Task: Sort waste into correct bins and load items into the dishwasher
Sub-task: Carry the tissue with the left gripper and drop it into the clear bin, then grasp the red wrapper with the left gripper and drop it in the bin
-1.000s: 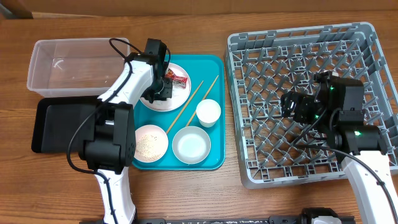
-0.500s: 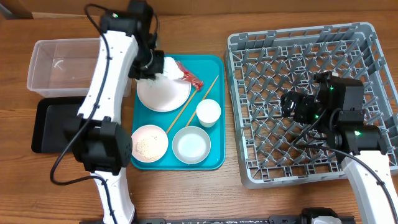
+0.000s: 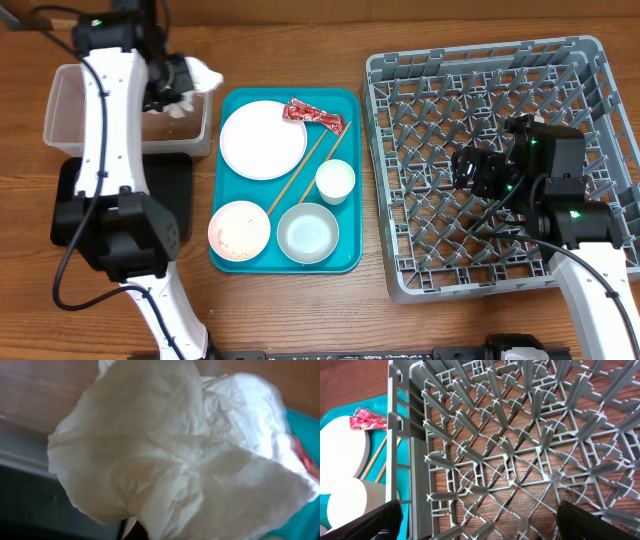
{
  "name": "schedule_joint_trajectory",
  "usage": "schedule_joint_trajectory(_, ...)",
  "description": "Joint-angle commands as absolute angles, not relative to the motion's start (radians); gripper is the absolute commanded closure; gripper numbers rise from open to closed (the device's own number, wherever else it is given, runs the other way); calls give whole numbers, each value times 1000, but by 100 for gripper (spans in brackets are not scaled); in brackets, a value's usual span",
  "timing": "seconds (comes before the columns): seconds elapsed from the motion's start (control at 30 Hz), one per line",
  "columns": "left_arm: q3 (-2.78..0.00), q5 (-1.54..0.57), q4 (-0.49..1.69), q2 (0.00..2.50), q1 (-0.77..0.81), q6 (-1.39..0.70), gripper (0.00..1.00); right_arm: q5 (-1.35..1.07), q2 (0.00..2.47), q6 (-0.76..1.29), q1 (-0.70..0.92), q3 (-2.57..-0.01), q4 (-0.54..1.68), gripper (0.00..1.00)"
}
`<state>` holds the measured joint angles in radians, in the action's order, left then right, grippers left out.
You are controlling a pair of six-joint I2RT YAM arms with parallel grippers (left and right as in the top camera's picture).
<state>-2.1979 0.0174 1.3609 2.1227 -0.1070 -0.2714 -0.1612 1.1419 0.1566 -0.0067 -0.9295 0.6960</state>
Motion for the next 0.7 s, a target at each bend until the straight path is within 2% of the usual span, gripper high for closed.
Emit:
schedule_joint_trajectory(0.0,-2089,41,1257,2122,-147,-318,96,-170,1137,152,-9,-951,686,0)
schedule_joint_trajectory(0.03,-2047,42,1214,2122,-152,-318,85,-170,1137,152,-9,-951,686,0)
schedule_joint_trajectory(0.07,-2012,52,1181,2122,-153,-318,68,-170,1137,152,-9,-951,686,0)
schedule_joint_trajectory(0.1,-1965,60,1139,2122,-153,-318,21,-170,1137,152,-9,-951,686,0)
schedule_joint_trajectory(0.13,-1939,59,1116,2122,-153,-318,0,-170,1137,152,-9,-951,686,0)
schedule_joint_trajectory(0.3,-1969,-78,1095,2121,-139,-211,0,-170,1137,152,-9,-951,677,0)
schedule_joint_trajectory(0.33,-2016,-167,1095,2121,-122,-139,0,-170,1137,152,-9,-951,675,0)
schedule_joint_trajectory(0.47,-2117,-237,1080,2121,-1,-12,0,-170,1137,152,-9,-951,675,0)
schedule_joint_trajectory(0.67,-2116,-89,990,2185,271,310,0,-170,1137,152,-9,-950,676,0)
